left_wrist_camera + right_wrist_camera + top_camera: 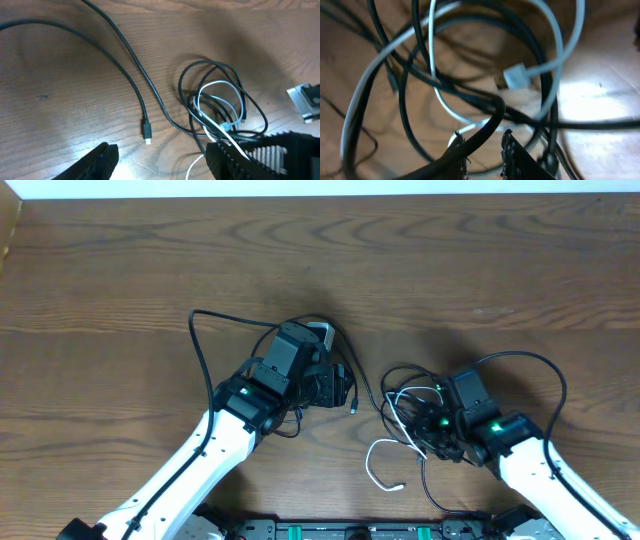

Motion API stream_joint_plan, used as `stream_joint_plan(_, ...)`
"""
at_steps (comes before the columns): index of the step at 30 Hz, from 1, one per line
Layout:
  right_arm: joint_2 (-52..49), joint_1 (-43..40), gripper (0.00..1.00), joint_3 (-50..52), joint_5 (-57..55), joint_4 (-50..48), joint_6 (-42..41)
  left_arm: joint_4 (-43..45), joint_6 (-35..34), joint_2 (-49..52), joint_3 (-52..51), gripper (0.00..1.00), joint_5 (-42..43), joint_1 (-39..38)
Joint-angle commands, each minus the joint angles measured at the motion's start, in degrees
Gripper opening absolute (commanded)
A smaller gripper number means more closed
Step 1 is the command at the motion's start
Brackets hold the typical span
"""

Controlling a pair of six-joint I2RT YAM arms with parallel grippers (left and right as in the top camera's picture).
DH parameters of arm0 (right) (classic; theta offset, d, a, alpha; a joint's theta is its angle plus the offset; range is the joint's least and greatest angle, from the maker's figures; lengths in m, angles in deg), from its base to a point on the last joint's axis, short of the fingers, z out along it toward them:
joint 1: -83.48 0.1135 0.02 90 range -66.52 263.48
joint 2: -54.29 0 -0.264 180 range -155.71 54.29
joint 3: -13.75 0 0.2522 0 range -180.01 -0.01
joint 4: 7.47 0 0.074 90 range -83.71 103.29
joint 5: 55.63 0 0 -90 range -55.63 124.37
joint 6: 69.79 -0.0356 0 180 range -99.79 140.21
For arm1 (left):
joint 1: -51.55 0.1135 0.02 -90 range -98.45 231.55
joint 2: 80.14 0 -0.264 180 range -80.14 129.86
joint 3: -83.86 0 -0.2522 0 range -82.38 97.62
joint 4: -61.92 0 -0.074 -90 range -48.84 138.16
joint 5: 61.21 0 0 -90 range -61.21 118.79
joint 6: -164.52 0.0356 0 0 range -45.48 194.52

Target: Untangle cables

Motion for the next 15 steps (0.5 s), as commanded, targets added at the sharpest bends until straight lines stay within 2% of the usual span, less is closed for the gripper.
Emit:
stream_joint_plan(1, -2.1, 0.9, 0.27, 0.6, -4.9, -2.3, -7.0, -0.2, -0.3, -0.3, 0.1, 0.62, -0.4, 0.3)
stream_joint_plan(5, -4.2, 0.9, 0.30, 0.7, -6.7, -2.5, -10.2, -1.0, -0.3, -0.3, 0.1, 0.62, -0.4, 0.3)
stream_joint_plan(15, -11.1, 0.9, 0.32, 1.0, -9.4, -2.1, -11.0, -1.5, -0.3, -0.3, 0.1, 0.62, -0.4, 0.3)
